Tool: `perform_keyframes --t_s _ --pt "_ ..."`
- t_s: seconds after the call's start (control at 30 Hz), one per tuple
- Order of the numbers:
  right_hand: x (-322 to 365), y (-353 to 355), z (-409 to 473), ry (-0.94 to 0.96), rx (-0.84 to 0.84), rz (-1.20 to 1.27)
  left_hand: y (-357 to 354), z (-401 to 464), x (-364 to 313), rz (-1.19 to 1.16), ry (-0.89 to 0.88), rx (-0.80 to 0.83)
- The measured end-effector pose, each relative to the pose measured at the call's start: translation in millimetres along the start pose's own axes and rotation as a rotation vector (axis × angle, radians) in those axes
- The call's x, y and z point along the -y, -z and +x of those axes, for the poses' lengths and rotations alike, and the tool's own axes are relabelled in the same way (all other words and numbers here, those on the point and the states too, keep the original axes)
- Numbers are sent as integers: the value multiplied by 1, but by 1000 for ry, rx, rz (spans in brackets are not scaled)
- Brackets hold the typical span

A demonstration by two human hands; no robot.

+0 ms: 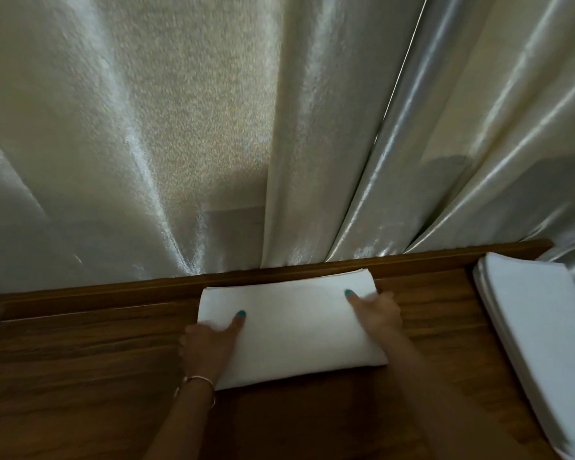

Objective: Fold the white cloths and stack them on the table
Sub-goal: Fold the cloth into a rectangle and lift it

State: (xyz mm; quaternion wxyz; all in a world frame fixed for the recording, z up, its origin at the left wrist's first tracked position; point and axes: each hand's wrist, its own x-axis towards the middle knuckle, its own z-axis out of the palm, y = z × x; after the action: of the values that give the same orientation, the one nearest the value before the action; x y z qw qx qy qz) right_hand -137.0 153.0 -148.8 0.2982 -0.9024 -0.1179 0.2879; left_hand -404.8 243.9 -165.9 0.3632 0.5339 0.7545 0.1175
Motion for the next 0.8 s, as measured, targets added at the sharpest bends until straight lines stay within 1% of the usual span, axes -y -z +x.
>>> perform_keyframes --t_s 0.03,0.1,0.2,0.27,0.37,0.47,0.57,0.63,0.73,0.8 --pt "5 5 4 -55 34 16 4 5 -3 -35 16 86" --pt "10 14 6 -135 117 41 13 11 -9 -115 -10 241" --pt "6 26 -3 -188 243 22 20 10 -9 -211 11 361" --pt "-5 29 -12 -209 323 18 22 4 -5 -204 71 395" --pt "-25 32 -26 -220 334 11 24 -4 1 -195 134 434" --pt "-40 35 -43 -188 349 75 26 -12 3 -179 45 423" --pt "-44 44 -60 -203 345 190 34 -24 -3 -93 -64 439" --pt "-46 48 -70 -242 374 246 41 -22 -5 -86 -63 496" --pt "-66 57 -74 -312 423 349 48 -29 -14 -65 0 590" --pt "-71 70 -89 -338 397 418 48 -32 -22 -30 -29 628"
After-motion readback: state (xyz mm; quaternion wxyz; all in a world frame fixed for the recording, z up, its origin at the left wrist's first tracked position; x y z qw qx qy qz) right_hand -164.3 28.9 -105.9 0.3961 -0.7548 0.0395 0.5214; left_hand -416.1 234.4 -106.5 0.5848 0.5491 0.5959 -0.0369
